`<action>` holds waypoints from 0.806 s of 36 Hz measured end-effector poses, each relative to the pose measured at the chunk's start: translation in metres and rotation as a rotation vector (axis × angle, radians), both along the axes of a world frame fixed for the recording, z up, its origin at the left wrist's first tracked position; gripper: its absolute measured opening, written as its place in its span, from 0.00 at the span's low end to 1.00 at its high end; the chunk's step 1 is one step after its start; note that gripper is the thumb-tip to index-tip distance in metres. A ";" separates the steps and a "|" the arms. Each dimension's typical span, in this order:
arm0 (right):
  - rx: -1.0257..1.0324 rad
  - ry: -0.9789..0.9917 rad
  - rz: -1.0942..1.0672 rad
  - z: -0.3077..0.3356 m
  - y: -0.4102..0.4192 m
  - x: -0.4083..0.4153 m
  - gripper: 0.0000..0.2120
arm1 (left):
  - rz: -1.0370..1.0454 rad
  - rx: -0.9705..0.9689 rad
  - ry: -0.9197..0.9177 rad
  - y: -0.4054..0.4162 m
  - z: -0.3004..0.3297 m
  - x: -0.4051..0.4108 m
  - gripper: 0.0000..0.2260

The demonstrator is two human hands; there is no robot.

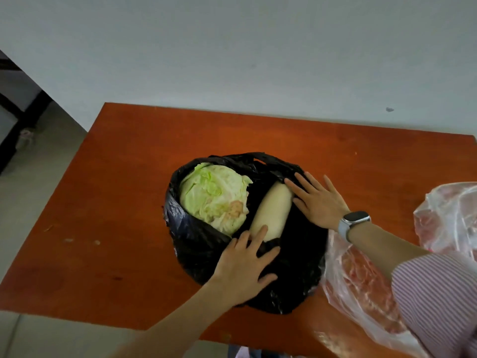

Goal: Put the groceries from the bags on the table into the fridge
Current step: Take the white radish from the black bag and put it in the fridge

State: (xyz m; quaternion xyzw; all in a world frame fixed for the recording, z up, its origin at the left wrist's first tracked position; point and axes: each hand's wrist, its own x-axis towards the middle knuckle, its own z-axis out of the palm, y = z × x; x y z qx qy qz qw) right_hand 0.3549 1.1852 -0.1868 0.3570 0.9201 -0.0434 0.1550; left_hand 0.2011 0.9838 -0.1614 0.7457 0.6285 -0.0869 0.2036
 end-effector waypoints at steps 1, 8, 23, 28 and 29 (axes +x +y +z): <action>-0.047 0.006 -0.053 -0.002 0.002 -0.003 0.24 | 0.015 -0.011 -0.006 -0.009 -0.006 0.000 0.24; -0.477 0.232 -0.486 -0.004 0.021 -0.022 0.23 | 0.033 0.064 -0.004 -0.052 -0.031 -0.002 0.31; -0.352 0.546 -0.513 -0.007 -0.006 -0.021 0.26 | 0.225 0.512 -0.341 -0.011 -0.020 0.003 0.11; -0.335 0.483 -0.379 -0.009 -0.023 -0.012 0.28 | 0.266 0.427 -0.269 0.031 -0.026 0.013 0.14; -0.352 0.477 -0.362 -0.010 -0.026 -0.009 0.29 | 0.284 0.396 -0.234 0.038 -0.027 0.016 0.16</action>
